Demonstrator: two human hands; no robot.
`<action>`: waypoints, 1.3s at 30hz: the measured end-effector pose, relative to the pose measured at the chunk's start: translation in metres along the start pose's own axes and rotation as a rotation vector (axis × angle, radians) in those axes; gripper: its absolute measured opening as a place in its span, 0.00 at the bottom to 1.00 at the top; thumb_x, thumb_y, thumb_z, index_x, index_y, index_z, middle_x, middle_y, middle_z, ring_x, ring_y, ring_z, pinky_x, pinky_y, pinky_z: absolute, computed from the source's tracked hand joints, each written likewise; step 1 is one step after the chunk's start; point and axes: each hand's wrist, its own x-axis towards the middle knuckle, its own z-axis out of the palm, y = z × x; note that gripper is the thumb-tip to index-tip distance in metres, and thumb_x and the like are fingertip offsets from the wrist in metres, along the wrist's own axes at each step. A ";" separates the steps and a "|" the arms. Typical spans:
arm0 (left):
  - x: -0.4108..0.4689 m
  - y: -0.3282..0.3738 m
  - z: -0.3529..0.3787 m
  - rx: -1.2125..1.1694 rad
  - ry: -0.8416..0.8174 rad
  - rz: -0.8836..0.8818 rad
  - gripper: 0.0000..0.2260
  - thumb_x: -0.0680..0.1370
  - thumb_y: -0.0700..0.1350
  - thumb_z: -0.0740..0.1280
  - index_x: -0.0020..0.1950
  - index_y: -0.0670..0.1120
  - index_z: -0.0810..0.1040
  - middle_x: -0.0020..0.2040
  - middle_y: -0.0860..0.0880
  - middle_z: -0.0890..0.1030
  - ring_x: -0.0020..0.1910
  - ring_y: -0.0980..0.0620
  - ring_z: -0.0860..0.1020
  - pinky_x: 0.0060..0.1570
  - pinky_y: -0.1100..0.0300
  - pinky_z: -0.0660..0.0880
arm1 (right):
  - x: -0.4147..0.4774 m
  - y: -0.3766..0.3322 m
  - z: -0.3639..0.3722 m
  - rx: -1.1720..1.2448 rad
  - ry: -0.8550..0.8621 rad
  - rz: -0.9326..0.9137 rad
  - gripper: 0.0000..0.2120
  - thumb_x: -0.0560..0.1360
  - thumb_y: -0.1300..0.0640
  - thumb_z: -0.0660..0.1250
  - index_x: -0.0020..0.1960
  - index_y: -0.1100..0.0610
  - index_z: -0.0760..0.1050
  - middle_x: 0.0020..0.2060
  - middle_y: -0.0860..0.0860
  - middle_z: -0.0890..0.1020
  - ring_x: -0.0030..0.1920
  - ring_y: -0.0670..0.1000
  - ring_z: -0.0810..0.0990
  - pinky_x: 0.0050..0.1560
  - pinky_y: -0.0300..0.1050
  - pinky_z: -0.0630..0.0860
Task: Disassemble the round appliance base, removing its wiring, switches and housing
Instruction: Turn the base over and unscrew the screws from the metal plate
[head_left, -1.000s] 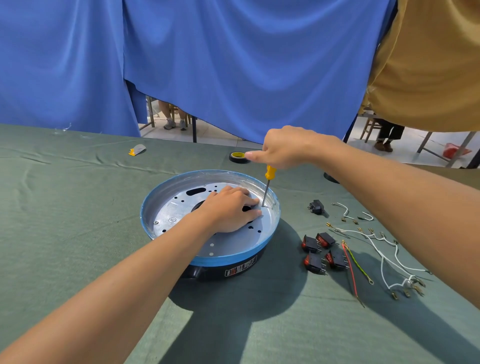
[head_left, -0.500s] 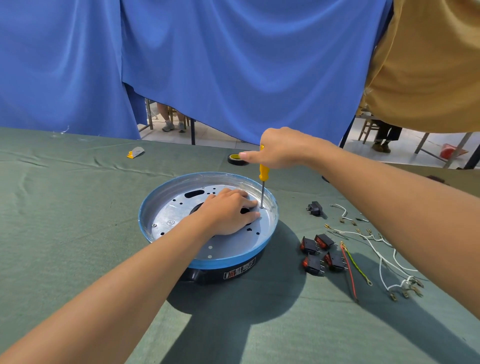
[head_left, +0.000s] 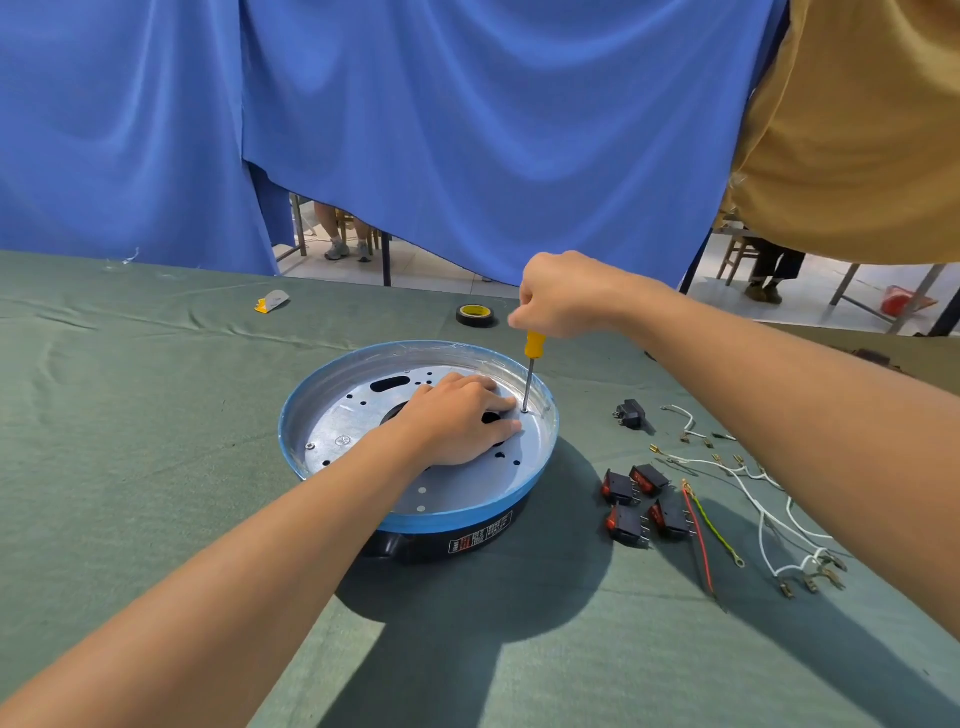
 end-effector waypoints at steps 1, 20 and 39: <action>0.001 0.000 0.000 0.001 -0.002 -0.002 0.21 0.81 0.60 0.57 0.73 0.56 0.70 0.74 0.53 0.67 0.72 0.47 0.63 0.65 0.44 0.66 | -0.001 -0.001 0.000 0.011 -0.006 -0.006 0.10 0.75 0.55 0.64 0.42 0.61 0.77 0.34 0.56 0.73 0.36 0.54 0.67 0.32 0.43 0.63; 0.000 0.000 0.000 -0.009 -0.002 -0.011 0.21 0.81 0.60 0.57 0.73 0.56 0.70 0.75 0.54 0.66 0.73 0.48 0.62 0.68 0.44 0.63 | -0.002 0.003 -0.010 -0.006 -0.127 -0.040 0.09 0.74 0.52 0.70 0.49 0.57 0.80 0.44 0.56 0.81 0.37 0.51 0.74 0.30 0.41 0.69; -0.001 0.000 0.001 -0.019 0.014 -0.002 0.20 0.81 0.60 0.58 0.71 0.56 0.72 0.70 0.54 0.70 0.70 0.47 0.65 0.64 0.43 0.67 | -0.001 0.004 -0.005 -0.053 -0.048 -0.013 0.25 0.75 0.35 0.61 0.35 0.56 0.70 0.32 0.52 0.71 0.31 0.51 0.68 0.30 0.44 0.63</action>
